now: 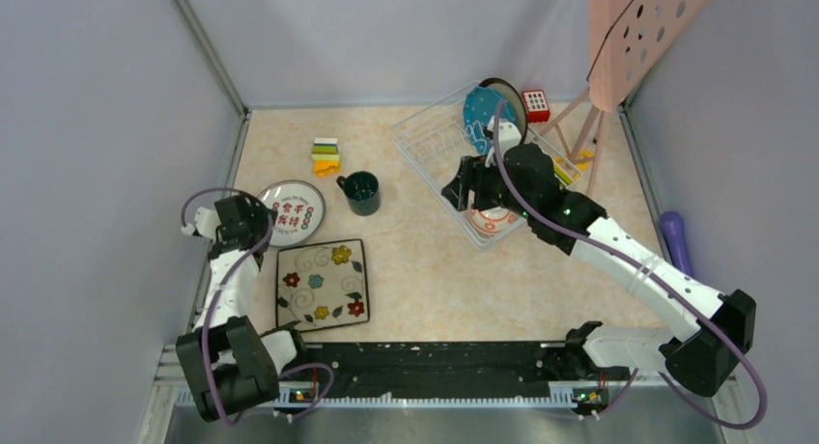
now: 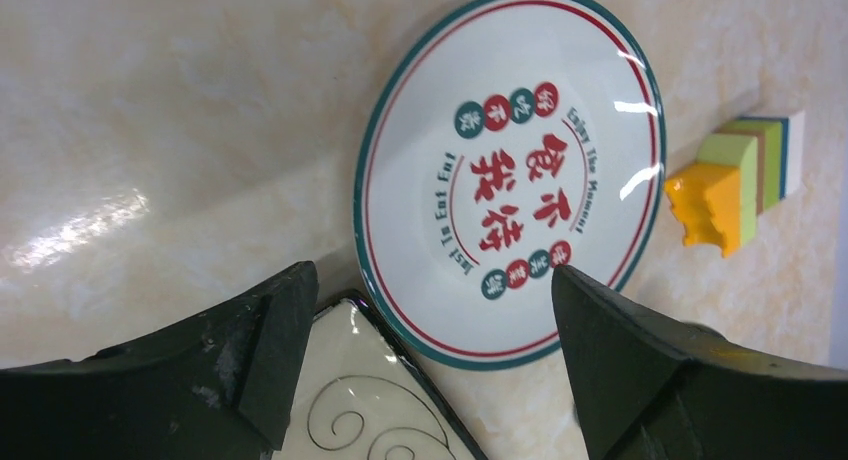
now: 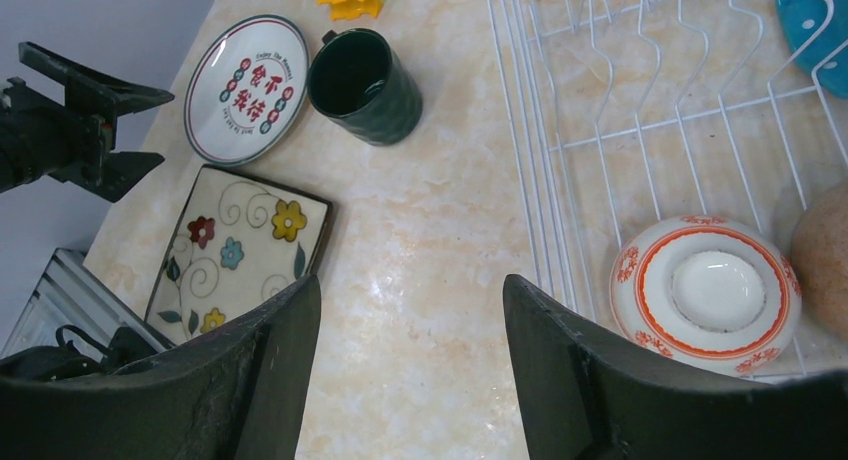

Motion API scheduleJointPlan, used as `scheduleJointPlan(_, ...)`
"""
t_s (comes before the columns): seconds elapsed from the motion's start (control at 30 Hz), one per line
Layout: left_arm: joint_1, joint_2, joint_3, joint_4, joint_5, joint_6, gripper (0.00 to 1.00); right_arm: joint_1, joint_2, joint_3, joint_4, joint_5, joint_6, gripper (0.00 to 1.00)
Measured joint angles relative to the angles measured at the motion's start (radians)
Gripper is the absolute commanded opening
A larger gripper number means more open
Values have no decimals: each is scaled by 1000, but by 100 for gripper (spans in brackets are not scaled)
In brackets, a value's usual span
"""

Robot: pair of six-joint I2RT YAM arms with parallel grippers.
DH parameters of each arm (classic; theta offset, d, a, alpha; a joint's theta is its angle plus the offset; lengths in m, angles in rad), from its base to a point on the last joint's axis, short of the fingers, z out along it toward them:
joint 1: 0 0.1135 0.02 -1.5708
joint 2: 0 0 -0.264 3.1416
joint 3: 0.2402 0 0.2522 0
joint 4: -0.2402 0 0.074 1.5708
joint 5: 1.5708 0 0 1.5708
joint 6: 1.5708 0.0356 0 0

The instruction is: Load the mixed dishes into the dish rack

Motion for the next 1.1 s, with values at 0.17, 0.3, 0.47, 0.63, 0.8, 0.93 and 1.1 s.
scheduleJointPlan(0.17, 52, 89, 9, 35, -12, 11, 95, 0, 0, 0, 3, -7, 0, 66)
scheduleJointPlan(0.3, 103, 188, 16, 64, 51, 35, 97, 0, 0, 0, 3, -8, 0, 66)
scheduleJointPlan(0.47, 126, 280, 29, 119, 129, 51, 96, 0, 0, 0, 3, -26, 0, 66)
scheduleJointPlan(0.63, 130, 362, 61, 212, 201, 43, 76, 0, 0, 0, 3, -34, 0, 66)
scheduleJointPlan(0.8, 139, 438, 80, 263, 277, 37, 28, 0, 0, 0, 3, -44, 1, 66)
scheduleJointPlan(0.93, 142, 472, 79, 296, 338, 39, 1, 0, 0, 0, 4, -46, 4, 66)
scheduleJointPlan(1.1, 142, 427, 72, 329, 380, 37, 0, 0, 1, 0, 4, -48, 6, 66)
